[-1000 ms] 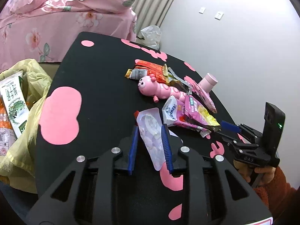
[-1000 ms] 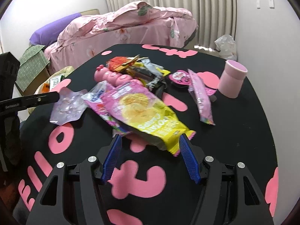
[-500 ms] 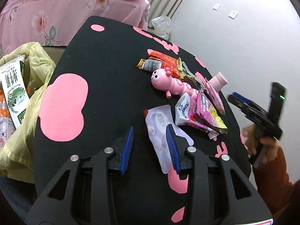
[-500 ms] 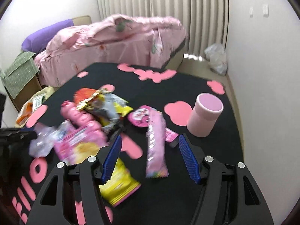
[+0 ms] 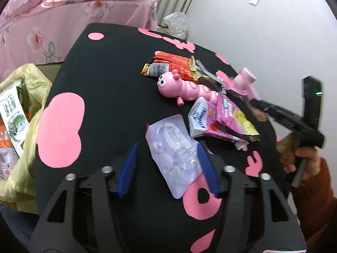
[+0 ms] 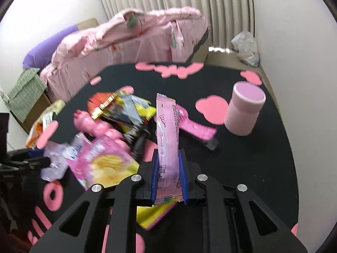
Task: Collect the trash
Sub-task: 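Grasp the pink stick wrapper with the right tool while the left tool holds the clear wrapper, then carry the clear wrapper and pink stick wrapper to the trash bag and release both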
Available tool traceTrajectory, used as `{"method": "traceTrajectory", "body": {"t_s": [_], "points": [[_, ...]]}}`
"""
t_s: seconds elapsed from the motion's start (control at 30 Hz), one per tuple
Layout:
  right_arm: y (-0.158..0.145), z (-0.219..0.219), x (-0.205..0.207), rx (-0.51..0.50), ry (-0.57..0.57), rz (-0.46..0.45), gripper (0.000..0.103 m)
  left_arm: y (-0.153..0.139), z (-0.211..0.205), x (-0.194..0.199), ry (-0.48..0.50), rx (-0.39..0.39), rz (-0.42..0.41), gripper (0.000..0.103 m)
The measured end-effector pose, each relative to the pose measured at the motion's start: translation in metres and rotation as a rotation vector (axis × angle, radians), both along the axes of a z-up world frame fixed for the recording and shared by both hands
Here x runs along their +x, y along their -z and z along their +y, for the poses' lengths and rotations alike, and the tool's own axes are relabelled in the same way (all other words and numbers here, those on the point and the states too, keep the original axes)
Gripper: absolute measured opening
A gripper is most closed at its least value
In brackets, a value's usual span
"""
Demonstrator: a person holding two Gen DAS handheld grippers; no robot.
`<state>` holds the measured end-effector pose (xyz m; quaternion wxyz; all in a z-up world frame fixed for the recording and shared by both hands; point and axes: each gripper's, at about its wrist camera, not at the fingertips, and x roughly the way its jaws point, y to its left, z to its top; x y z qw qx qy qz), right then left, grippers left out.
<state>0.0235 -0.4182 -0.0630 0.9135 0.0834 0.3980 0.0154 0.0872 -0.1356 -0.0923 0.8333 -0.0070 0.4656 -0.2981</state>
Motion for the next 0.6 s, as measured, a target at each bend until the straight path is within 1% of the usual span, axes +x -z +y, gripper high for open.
{"method": "traceTrajectory", "body": {"t_s": [0.03,0.07,0.1,0.17,0.23,0.27,0.37,0.47,0.6], "points": [[-0.005,0.002,-0.001,-0.006,0.003,-0.014,0.017,0.001,-0.002,0.0,-0.006,0.025,-0.007,0.023],[-0.011,0.008,-0.004,-0.013,0.004,-0.037,0.017,0.004,-0.005,-0.001,0.002,0.037,-0.001,0.011],[-0.016,0.011,-0.005,-0.015,0.005,-0.051,0.017,0.005,-0.006,-0.001,0.007,0.039,0.001,0.007],[-0.024,0.018,-0.007,-0.014,0.002,-0.076,0.017,0.003,-0.004,-0.006,0.009,0.032,-0.016,0.004],[-0.032,0.025,-0.009,-0.008,-0.008,-0.099,0.017,-0.005,0.003,-0.012,0.004,-0.01,-0.034,0.002],[-0.037,0.031,-0.011,-0.006,-0.018,-0.11,0.017,-0.013,0.009,-0.015,-0.001,-0.032,-0.055,0.002],[-0.051,0.047,-0.014,-0.009,-0.056,-0.141,0.017,-0.032,0.023,-0.023,-0.023,-0.041,-0.124,0.002],[-0.061,0.065,-0.013,-0.022,-0.097,-0.164,0.017,-0.052,0.042,-0.023,-0.062,-0.051,-0.174,0.002],[-0.073,0.09,-0.01,-0.037,-0.162,-0.187,0.017,-0.071,0.075,-0.019,-0.146,-0.052,-0.233,0.002]]}}
